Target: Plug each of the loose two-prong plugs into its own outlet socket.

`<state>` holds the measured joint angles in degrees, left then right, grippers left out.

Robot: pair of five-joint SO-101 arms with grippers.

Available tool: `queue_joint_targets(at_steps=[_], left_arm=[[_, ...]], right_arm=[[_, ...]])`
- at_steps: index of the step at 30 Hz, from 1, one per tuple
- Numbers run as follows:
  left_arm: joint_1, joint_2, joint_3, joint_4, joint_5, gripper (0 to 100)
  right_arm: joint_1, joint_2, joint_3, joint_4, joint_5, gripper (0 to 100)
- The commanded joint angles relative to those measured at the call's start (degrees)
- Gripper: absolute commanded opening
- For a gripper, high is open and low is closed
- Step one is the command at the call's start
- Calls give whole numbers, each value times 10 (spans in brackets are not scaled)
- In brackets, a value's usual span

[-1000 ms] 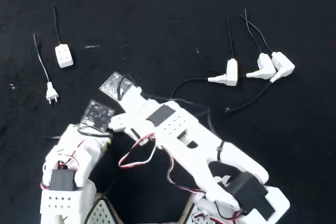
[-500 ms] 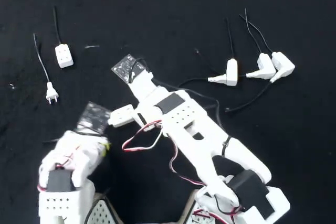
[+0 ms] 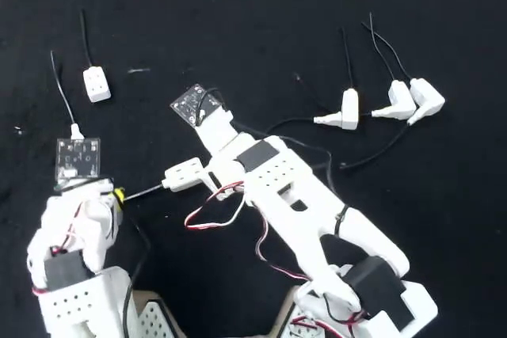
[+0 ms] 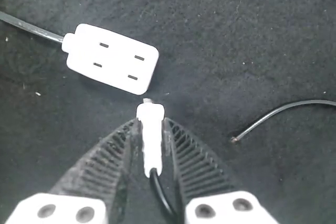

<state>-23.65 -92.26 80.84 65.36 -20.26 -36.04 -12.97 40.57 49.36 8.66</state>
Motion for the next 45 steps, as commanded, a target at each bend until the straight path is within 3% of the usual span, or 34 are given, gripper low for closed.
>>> queue_joint_targets(at_steps=[1, 9, 12, 15, 20, 27, 36, 40, 45], left_arm=[[32, 138, -58, -102, 6, 209], [34, 445, -85, -331, 42, 209], [34, 552, -121, -367, 41, 209], [35, 648, -175, -350, 42, 209], [35, 726, -257, -233, 42, 209], [36, 727, -241, -202, 41, 209], [88, 727, -211, -195, 42, 209], [102, 726, -218, -138, 70, 209], [88, 693, -218, -113, 74, 209]], right_arm=[[-40, -7, -7, -20, -4, 10], [-51, -7, 17, -58, -4, 10], [-51, -7, 18, -62, -4, 10], [-51, -7, 19, -61, -4, 10], [-51, -7, 28, -69, -4, 10], [-50, -7, 43, -105, -4, 10], [-2, -7, 41, -113, -4, 10], [-3, -7, 41, -111, -4, 10], [-4, -51, 33, -40, 0, 10]])
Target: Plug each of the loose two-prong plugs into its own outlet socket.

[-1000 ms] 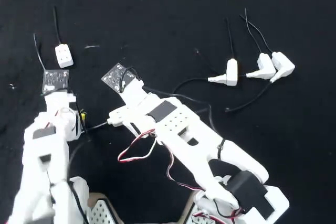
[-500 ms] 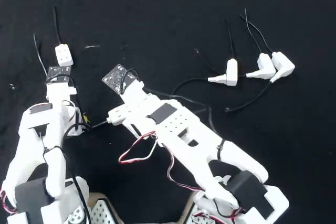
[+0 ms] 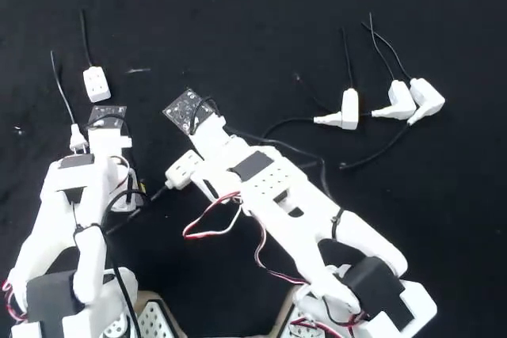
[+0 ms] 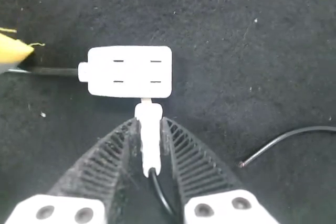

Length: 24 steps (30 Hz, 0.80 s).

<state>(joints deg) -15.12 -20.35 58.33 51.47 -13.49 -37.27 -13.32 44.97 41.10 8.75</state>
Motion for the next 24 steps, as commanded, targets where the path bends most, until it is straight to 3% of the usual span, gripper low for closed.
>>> queue_joint_targets(at_steps=[1, 8, 16, 24], left_arm=[[-3, -43, 8, 33, 6, 209], [-56, -208, 65, 83, 1, 209], [-70, -366, 200, 57, -47, 209], [-61, -458, 260, 50, -31, 209]], right_arm=[[11, -66, -17, 69, 0, 10], [18, -113, -133, 195, 63, 10], [18, 65, -364, 327, 129, 10], [18, 247, -537, 425, 155, 10]])
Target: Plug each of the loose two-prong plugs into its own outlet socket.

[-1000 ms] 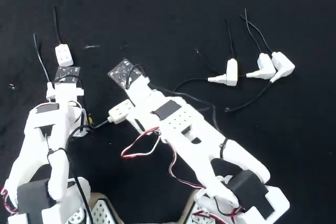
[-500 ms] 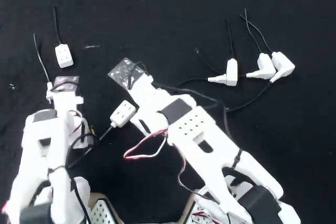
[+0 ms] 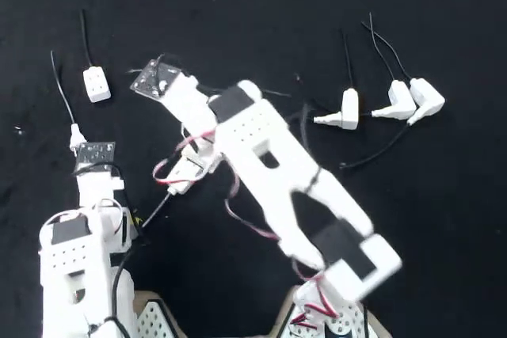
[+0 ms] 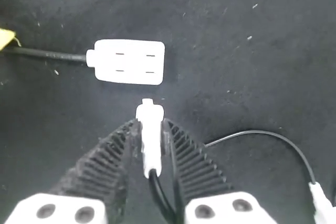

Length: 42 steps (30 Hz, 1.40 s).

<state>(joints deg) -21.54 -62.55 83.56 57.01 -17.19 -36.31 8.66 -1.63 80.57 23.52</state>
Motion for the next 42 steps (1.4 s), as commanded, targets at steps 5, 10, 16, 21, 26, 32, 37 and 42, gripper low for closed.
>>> queue_joint_targets(at_steps=[5, 10, 16, 21, 26, 32, 37, 42], left_arm=[[3, -47, 12, 0, 6, 209], [3, -52, 12, 2, 6, 209], [3, -52, 12, 2, 6, 209], [3, -52, 12, 3, 6, 209], [2, -52, 12, 3, 6, 209], [0, -52, 13, 3, 6, 209], [0, -52, 13, 3, 6, 209], [-1, -52, 13, 3, 6, 209]], right_arm=[[6, 37, -84, 8, 12, 10], [-21, 40, -57, -33, 25, 10], [-26, 42, -65, -58, 25, 10], [-30, 89, -107, -18, 21, 10], [-29, 150, -190, 43, -20, 10], [-28, 193, -272, 75, -18, 10], [-27, 225, -306, 85, -18, 10], [-3, 255, -309, 85, -4, 10]])
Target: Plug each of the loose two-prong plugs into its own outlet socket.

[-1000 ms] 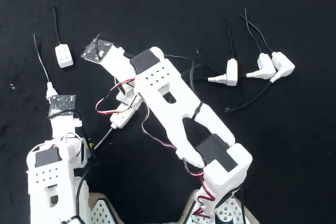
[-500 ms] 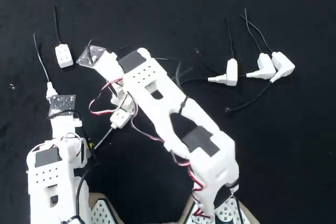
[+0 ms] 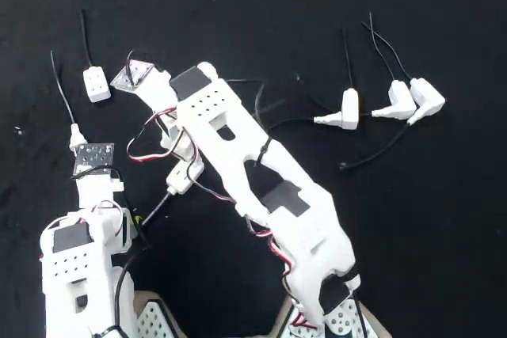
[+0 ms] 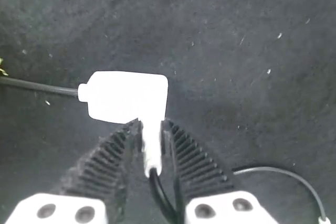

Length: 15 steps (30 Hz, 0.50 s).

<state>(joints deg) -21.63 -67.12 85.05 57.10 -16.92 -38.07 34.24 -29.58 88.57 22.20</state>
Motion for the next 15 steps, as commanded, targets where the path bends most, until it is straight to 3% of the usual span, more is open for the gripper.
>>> queue_joint_targets(at_steps=[1, 15], left_arm=[[0, -6, -2, 2, 4, 209], [0, -6, -2, 2, 3, 209]], right_arm=[[19, 0, -29, 5, 12, 10], [-27, 30, -24, -15, 10, 10]])
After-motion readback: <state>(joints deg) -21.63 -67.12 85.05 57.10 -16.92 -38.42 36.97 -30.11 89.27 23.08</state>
